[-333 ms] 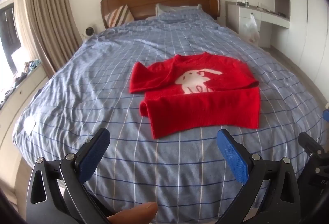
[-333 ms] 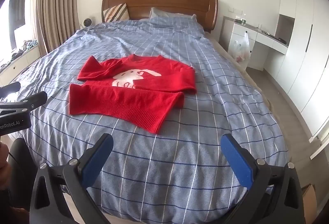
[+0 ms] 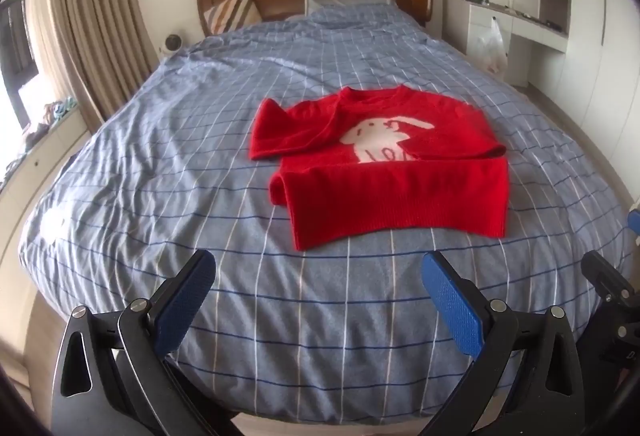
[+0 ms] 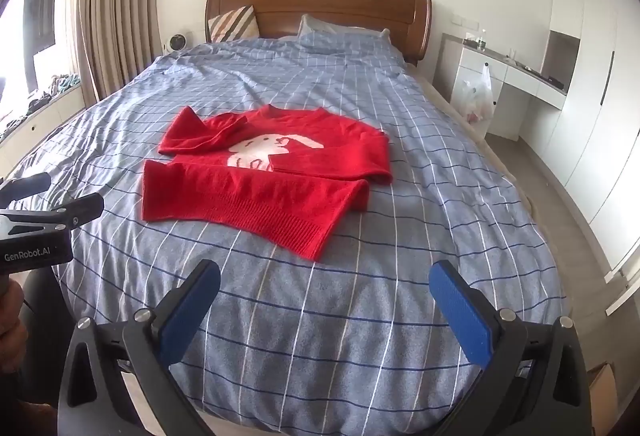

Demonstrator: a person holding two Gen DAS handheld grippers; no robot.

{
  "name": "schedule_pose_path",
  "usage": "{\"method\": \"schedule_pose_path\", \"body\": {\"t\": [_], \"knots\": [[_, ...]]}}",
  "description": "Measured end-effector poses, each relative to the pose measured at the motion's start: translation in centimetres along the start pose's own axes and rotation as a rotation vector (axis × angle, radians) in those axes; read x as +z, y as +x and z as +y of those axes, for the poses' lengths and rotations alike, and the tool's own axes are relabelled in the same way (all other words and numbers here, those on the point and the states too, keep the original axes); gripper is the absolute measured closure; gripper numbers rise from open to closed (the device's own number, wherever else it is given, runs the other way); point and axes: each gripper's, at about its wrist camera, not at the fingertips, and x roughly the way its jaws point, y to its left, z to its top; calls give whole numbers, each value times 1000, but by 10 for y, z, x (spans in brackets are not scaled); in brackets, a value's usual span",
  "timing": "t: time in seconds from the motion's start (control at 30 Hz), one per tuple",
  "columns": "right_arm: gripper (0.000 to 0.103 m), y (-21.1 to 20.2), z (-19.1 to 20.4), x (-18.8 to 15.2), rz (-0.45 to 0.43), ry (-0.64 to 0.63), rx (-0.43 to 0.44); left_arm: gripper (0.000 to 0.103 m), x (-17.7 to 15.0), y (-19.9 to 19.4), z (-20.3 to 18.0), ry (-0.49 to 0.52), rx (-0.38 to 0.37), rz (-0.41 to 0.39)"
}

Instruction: Fold small clothes

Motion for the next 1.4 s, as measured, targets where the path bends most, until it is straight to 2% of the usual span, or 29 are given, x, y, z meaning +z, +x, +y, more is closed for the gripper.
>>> {"method": "schedule_pose_path", "body": {"t": [0.43,0.67,0.87,1.03,1.4], "knots": [[0,3,-19,7,-14,48,-22,0,-2,13,15,-28,6,33],[0,7,-12,7,-3,35,-11,0,-3,11,29,-71,-15,36],[0,3,-5,10,-29,31,4,0,0,5,22,-56,-51,20],[0,3,-13,9,-41,96,48,0,0,5,18,-56,-87,23],[0,10,-17,6,-13,149,87,0,-3,14,20,-51,-62,28]]}}
